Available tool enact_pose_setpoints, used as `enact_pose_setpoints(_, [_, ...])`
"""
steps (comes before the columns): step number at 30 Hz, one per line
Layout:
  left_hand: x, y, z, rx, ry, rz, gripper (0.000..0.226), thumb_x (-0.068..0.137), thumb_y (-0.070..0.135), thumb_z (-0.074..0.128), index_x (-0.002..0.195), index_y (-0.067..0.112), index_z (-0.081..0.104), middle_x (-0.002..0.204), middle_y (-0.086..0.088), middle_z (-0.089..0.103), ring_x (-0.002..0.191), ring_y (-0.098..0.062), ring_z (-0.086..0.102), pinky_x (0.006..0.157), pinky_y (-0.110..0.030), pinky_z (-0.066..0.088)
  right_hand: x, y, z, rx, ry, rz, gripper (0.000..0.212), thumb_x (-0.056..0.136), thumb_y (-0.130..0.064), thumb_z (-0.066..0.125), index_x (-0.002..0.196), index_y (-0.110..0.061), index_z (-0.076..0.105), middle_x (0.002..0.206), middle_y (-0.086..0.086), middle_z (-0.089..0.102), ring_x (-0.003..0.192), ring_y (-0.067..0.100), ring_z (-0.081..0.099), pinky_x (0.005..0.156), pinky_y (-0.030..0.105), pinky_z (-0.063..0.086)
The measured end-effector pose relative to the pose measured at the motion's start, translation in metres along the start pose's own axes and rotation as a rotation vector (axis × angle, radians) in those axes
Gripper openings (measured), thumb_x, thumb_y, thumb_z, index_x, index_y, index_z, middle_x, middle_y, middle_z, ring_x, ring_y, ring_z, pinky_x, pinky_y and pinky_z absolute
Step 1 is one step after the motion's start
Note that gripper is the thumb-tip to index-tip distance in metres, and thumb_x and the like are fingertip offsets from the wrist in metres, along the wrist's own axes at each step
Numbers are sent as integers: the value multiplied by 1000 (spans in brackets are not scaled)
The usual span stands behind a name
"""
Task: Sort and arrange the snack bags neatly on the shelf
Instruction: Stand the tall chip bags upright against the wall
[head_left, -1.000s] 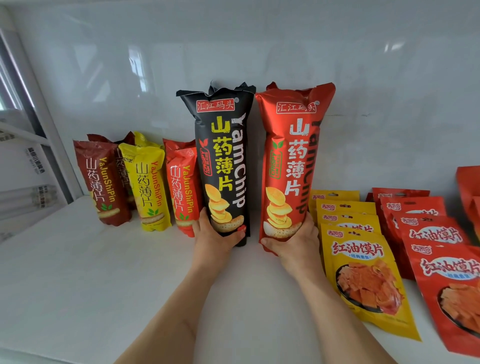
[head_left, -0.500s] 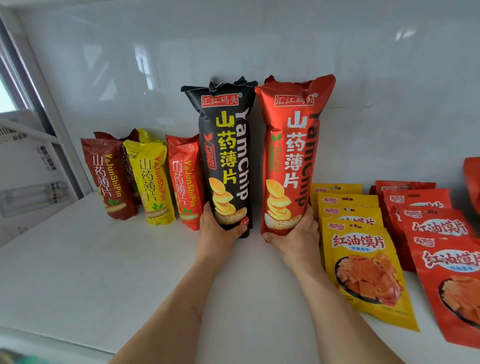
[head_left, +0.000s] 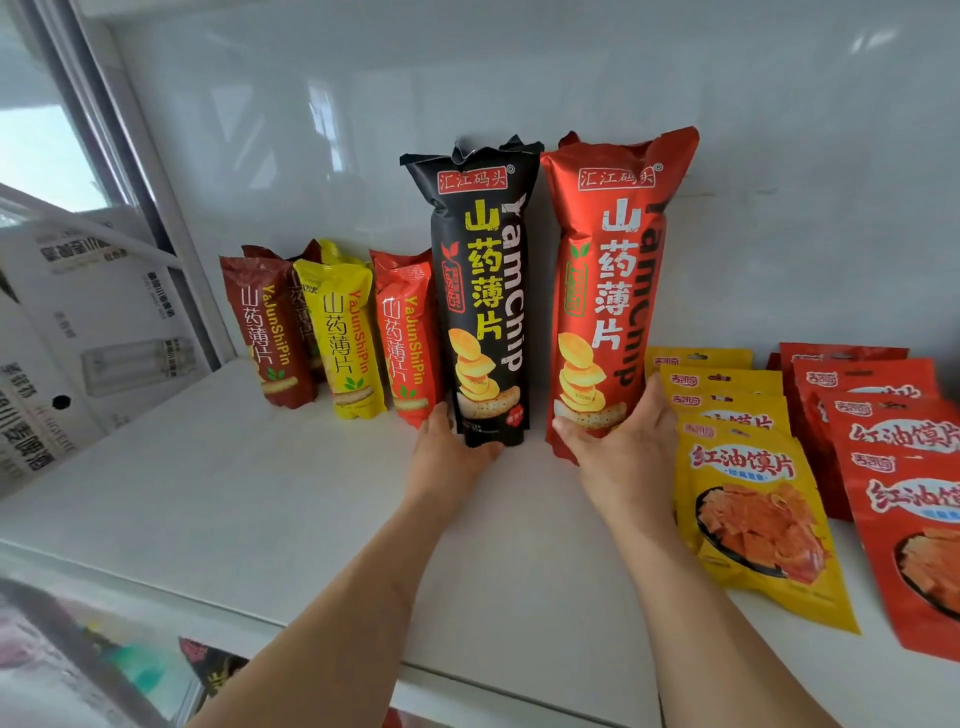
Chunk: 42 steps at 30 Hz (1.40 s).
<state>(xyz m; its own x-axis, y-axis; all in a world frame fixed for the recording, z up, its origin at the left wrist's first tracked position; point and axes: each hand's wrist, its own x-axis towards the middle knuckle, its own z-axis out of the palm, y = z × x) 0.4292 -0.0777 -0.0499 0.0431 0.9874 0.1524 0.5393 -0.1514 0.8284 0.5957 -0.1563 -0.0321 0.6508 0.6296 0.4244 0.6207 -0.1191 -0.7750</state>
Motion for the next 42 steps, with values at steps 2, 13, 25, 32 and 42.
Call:
enact_pose_setpoints(2, [-5,-1,-5,69,-5,9,81,85,36,77,152,14,37,150,-7,46,136,-26,47,109,-41,44,-6,-8,-7,-10,47,-51,96,79,-53,75,150,-14,24,146,13,37,135,29,35,105,45,43])
enact_pose_setpoints(13, [17,-30,-75,94,239,56,63,89,35,72,143,13,48,145,-8,47,134,-30,45,107,-45,42,-40,-98,18,162,-257,-427,56,92,-44,63,141,-24,45,131,-7,53,121,7,51,90,17,45])
enact_pose_setpoints(25, [114,-86,-128,-108,134,72,108,78,41,83,158,11,17,158,-10,33,146,-29,31,117,-51,34,18,-239,92,-547,-162,-697,70,91,-50,61,147,-16,35,154,7,33,141,28,30,111,43,31])
enact_pose_setpoints(32, [137,-94,-121,-151,34,104,123,74,43,85,161,17,2,163,-5,23,150,-24,22,121,-46,28,22,-254,122,-901,-199,-544,73,86,-55,64,140,-13,40,137,7,52,127,30,46,98,42,40])
enact_pose_setpoints(42, [145,-98,-121,-175,43,128,107,74,36,86,157,19,20,146,-6,44,135,-26,45,107,-46,44,27,-252,124,-836,-208,-510,67,87,-46,68,141,-16,41,132,7,48,123,30,43,102,40,39])
